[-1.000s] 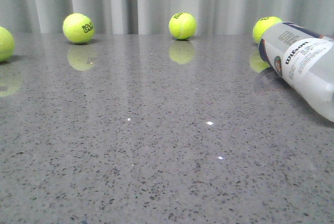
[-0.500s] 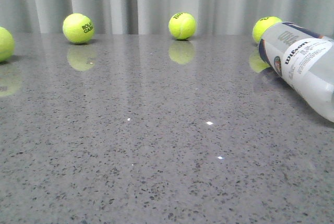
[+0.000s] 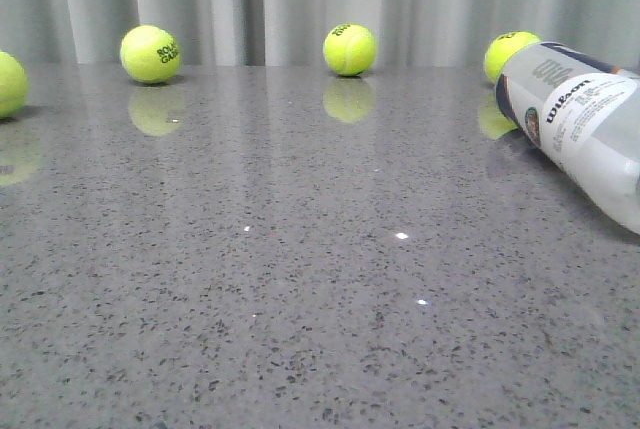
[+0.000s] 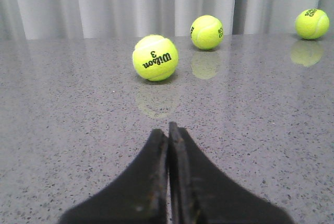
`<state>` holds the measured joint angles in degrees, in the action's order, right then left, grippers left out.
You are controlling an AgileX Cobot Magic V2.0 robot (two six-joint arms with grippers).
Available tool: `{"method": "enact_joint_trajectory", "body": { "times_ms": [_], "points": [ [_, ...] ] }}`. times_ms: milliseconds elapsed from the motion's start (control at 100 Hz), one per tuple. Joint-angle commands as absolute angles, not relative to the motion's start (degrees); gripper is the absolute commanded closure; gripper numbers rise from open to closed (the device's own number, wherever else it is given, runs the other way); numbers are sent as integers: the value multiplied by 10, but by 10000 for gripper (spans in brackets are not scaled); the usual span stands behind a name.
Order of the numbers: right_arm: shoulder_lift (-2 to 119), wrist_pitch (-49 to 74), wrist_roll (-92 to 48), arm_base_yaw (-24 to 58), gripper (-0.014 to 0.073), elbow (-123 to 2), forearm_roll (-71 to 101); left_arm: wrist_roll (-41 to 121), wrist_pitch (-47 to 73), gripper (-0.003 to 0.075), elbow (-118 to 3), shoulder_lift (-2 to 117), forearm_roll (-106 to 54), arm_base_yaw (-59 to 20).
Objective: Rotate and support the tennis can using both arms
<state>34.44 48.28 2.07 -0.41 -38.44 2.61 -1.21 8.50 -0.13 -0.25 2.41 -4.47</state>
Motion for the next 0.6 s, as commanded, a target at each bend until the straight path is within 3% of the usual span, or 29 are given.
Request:
{"method": "enact_joint_trajectory", "body": {
  "times_ms": [0, 30, 100, 200, 590],
  "points": [
    [372, 464, 9, -6, 95, -426, 29, -14, 40, 741, 26, -25, 20, -43],
    [380, 470, 8, -6, 16, -435, 32, -14, 40, 741, 26, -25, 20, -43],
    [398, 479, 0, -6, -76, -454, 42, -14, 40, 741, 26, -25, 20, -43],
    [439, 514, 0, -6, -39, -485, 68, -14, 40, 741, 26, -25, 20, -43],
    [664, 614, 0, -6, -38, -615, 192, -14, 40, 741, 26, -25, 20, -43]
  ]
}}
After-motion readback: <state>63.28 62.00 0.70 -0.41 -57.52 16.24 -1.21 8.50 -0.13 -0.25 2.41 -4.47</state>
